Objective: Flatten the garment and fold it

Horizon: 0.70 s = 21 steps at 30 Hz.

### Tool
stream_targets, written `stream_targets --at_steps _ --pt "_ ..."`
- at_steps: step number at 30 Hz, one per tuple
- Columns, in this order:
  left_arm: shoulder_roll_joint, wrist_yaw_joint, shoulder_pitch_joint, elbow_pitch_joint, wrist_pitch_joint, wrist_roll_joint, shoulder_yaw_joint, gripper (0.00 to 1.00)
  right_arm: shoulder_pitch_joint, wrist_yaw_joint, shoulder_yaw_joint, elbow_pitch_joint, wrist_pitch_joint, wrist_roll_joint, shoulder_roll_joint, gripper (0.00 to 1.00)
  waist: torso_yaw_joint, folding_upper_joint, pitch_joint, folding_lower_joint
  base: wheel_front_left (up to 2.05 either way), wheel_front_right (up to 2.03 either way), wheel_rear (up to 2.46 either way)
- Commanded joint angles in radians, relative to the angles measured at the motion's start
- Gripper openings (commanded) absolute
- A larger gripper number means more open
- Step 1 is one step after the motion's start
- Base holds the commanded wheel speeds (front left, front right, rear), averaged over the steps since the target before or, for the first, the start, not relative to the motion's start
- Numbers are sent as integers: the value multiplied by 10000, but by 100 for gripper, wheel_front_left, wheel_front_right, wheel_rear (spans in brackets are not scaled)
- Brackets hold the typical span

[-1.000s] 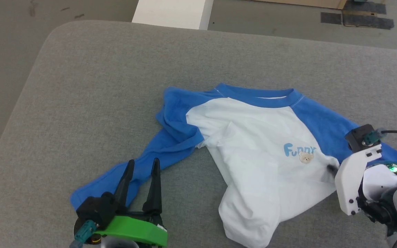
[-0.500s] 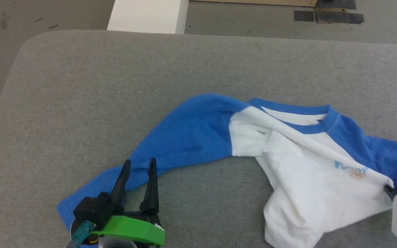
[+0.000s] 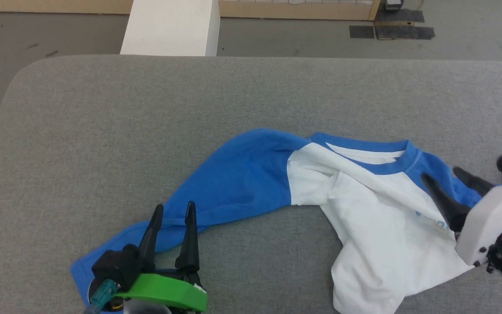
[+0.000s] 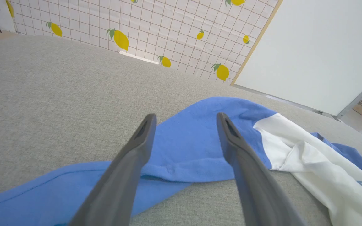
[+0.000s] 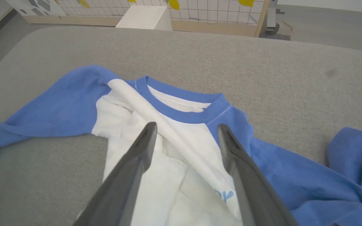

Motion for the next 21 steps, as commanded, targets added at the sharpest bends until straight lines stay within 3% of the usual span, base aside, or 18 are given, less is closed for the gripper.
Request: stream_targets --at_steps 1,8,21 --pt "-24 -48 3 22 -38 -6 -27 100 -257 -13 216 -330 242 134 -68 100 106 0 -49 0 0 0 0" --pt "-24 -13 -84 14 -38 -185 -220 100 -1192 -13 2248 -782 1722 550 -474 100 610 0 174 0 0 0 0" --pt "-24 140 -482 54 -38 -572 -760 100 -2743 -13 4751 2124 2122 229 -1953 100 2434 0 848 0 0 0 0"
